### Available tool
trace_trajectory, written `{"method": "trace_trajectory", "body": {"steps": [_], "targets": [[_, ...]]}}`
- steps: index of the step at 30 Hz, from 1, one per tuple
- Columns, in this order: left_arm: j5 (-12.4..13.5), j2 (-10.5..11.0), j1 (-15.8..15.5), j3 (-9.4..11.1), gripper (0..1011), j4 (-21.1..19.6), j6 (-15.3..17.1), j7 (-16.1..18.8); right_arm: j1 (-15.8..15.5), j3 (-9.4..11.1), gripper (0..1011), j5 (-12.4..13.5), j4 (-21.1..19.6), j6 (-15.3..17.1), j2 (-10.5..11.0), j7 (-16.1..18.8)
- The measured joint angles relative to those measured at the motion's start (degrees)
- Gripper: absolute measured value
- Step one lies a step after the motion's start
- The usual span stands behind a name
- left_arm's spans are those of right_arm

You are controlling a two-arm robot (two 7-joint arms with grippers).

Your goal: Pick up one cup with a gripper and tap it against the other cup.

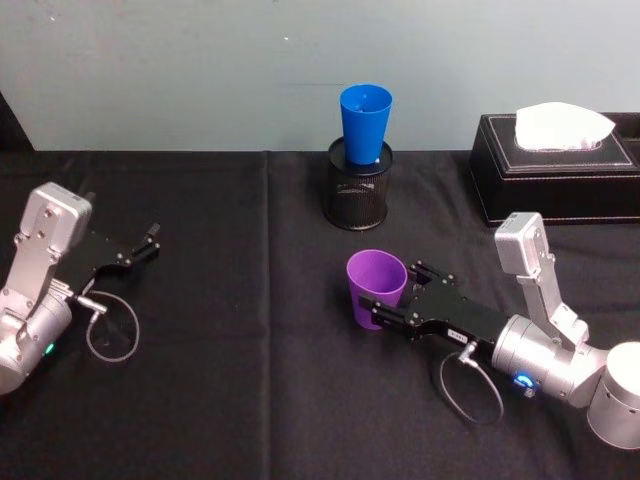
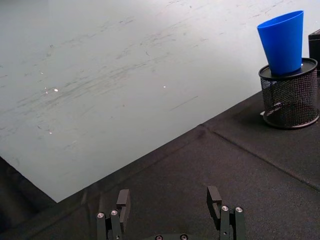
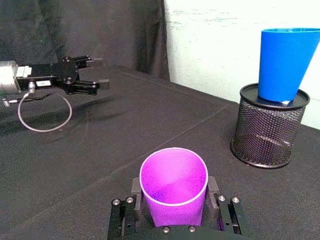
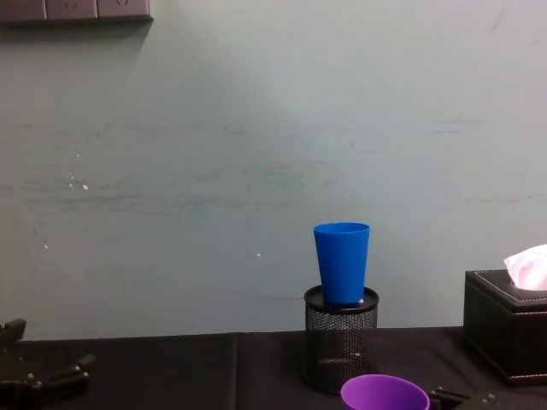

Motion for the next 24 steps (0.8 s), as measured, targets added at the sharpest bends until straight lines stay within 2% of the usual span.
{"method": "trace_trajectory", "body": {"steps": [8, 14, 24], "targets": [[0.0, 0.0, 0.0, 0.0, 1005, 0.0, 0.0, 0.0, -0.1, 0.1, 737, 0.4, -0.4, 0.5, 0.2, 0.1], [0.0, 0.0, 0.0, 0.0, 1005, 0.0, 0.0, 0.0, -0.4, 1.0, 737, 2.5, -3.1, 4.1, 1.0, 0.2], [0.0, 0.0, 0.0, 0.0, 1005, 0.0, 0.0, 0.0, -1.2, 2.8, 737, 7.5, -10.9, 10.5, 4.0, -0.3]]}}
